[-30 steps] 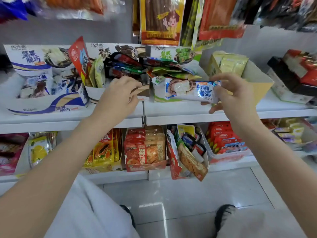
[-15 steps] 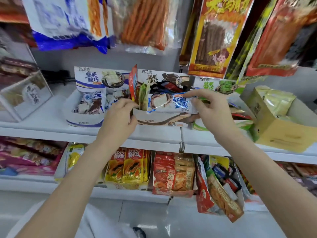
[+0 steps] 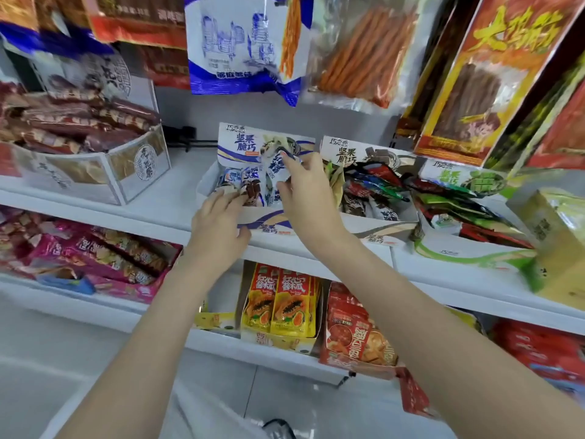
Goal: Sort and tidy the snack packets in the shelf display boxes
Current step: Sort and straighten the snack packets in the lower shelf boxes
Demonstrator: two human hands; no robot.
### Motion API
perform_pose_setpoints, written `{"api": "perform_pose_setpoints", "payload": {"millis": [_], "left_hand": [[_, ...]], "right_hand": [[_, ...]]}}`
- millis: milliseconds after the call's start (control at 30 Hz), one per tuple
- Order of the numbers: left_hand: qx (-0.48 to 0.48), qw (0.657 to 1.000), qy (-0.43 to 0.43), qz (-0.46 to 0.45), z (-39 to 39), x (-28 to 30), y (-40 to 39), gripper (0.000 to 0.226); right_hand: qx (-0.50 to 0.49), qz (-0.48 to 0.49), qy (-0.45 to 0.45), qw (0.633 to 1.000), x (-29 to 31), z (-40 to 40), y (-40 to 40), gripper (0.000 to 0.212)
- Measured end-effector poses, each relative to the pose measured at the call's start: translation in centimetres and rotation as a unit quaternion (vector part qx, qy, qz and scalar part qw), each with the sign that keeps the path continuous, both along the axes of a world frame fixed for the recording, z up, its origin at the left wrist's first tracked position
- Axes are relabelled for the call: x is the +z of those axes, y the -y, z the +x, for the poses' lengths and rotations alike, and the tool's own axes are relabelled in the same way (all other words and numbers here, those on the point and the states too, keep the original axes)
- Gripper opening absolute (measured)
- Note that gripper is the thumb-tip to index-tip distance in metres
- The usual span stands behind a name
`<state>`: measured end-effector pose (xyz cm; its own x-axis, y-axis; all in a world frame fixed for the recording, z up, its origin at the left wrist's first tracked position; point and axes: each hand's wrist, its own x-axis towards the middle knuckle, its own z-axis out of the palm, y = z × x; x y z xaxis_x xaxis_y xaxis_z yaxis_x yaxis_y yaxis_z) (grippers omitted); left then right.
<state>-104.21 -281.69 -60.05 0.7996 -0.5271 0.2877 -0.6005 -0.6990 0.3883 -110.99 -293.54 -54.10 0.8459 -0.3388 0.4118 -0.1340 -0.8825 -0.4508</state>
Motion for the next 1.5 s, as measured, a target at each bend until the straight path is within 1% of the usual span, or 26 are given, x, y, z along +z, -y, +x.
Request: {"api": "perform_pose_setpoints", "payload": {"millis": [67,100,167,233,300,333,400,467,500,600,700,767,833,900,967,1067,1167,1200,1233,1300,1333,1400,1433,1467,1500], "left_hand": [[0.01,1.0,-0.011,0.0,0.1,0.2,0.0,0.059],[0.014,1.0,-0.015,0.0,0.1,0.3,0.1,0.06],[0.013,1.0,-0.007,0.012,0.1,0.2,0.2,0.063],[0.007,1.0,0.006,0.026,0.1,-0.1,0.4,0.065],[0.003,1.0,0.0,0.029,0.3,-0.2,0.5,0.065],[0.003,1.0,-0.002,0.028,0.4,-0.3,0.5,0.064],[0.004,0.999,0.002,0.032,0.5,-0.3,0.4,0.06],[0.005,0.999,0.001,0.038,0.5,-0.2,0.4,0.057],[0.005,0.999,-0.002,0.037,0.5,-0.1,0.4,0.056],[0.01,1.0,0.005,0.002,0.0,0.1,0.4,0.051],[0.013,0.994,0.058,-0.088,-1.5,0.1,0.3,0.041],[-0.02,0.987,0.082,-0.139,-3.1,-0.3,0.6,0.033],[-0.066,0.983,0.084,-0.152,-5.0,-1.0,1.5,0.03],[-0.116,0.983,0.063,-0.125,-7.1,-2.0,3.1,0.029],[-0.174,0.981,0.04,-0.076,-9.2,-2.8,5.2,0.028],[-0.256,0.967,0.005,-0.009,-12.1,-4.0,8.6,0.031],[-0.313,0.948,-0.022,0.053,-13.9,-5.6,10.5,0.036],[-0.336,0.939,-0.027,0.074,-14.8,-6.2,11.6,0.038],[-0.362,0.927,-0.029,0.097,-15.7,-6.7,12.6,0.041],[-0.418,0.895,-0.031,0.152,-17.5,-7.7,14.3,0.048],[-0.441,0.878,-0.03,0.184,-18.3,-8.2,15.0,0.051],[-0.469,0.849,-0.031,0.243,-19.6,-8.9,16.0,0.054],[-0.477,0.838,-0.032,0.261,-20.1,-9.1,16.4,0.054],[-0.482,0.835,-0.035,0.265,-20.3,-9.2,16.8,0.054],[-0.483,0.838,-0.04,0.252,-20.4,-9.3,17.1,0.054]], "right_hand": [[-0.029,0.023,-0.043,0.998,-0.7,1.2,-0.4,0.029],[-0.022,0.025,-0.067,0.997,-1.2,1.5,-0.5,0.026],[-0.011,-0.027,-0.099,0.995,-2.1,1.3,-0.4,0.027],[-0.036,-0.104,-0.07,0.992,-1.9,0.8,0.4,0.032],[-0.025,-0.146,-0.043,0.988,-1.4,0.8,1.2,0.036],[0.0,-0.158,-0.065,0.985,-1.4,1.2,1.7,0.04],[0.047,-0.162,-0.148,0.974,-1.9,2.3,2.2,0.044],[0.053,-0.163,-0.203,0.964,-2.4,3.3,2.4,0.044],[0.052,-0.161,-0.213,0.962,-2.5,3.6,2.5,0.045],[0.073,-0.124,-0.193,0.971,-2.4,2.3,2.3,0.054],[0.059,-0.055,-0.103,0.991,-2.7,-2.3,2.6,0.048],[0.037,-0.022,-0.066,0.997,-3.3,-6.9,3.7,0.042],[0.017,-0.015,-0.078,0.997,-4.1,-12.0,5.9,0.039],[-0.028,0.005,-0.122,0.992,-5.0,-17.0,8.7,0.037],[-0.08,0.05,-0.176,0.98,-6.0,-21.5,11.3,0.035],[-0.14,0.089,-0.263,0.951,-8.4,-26.5,14.8,0.03],[-0.192,0.124,-0.339,0.913,-11.7,-29.0,16.0,0.028],[-0.2,0.106,-0.365,0.903,-13.2,-29.8,16.4,0.029],[-0.199,0.068,-0.396,0.894,-14.6,-30.3,16.5,0.031],[-0.203,-0.05,-0.433,0.877,-17.0,-30.8,16.2,0.033],[-0.211,-0.098,-0.437,0.869,-17.8,-30.8,16.0,0.036],[-0.225,-0.144,-0.4,0.877,-18.9,-30.4,15.7,0.042],[-0.225,-0.142,-0.387,0.883,-19.2,-30.3,15.7,0.037],[-0.231,-0.105,-0.356,0.899,-19.2,-30.2,15.7,0.03],[-0.247,-0.037,-0.295,0.922,-18.8,-30.1,16.0,0.022]]}}
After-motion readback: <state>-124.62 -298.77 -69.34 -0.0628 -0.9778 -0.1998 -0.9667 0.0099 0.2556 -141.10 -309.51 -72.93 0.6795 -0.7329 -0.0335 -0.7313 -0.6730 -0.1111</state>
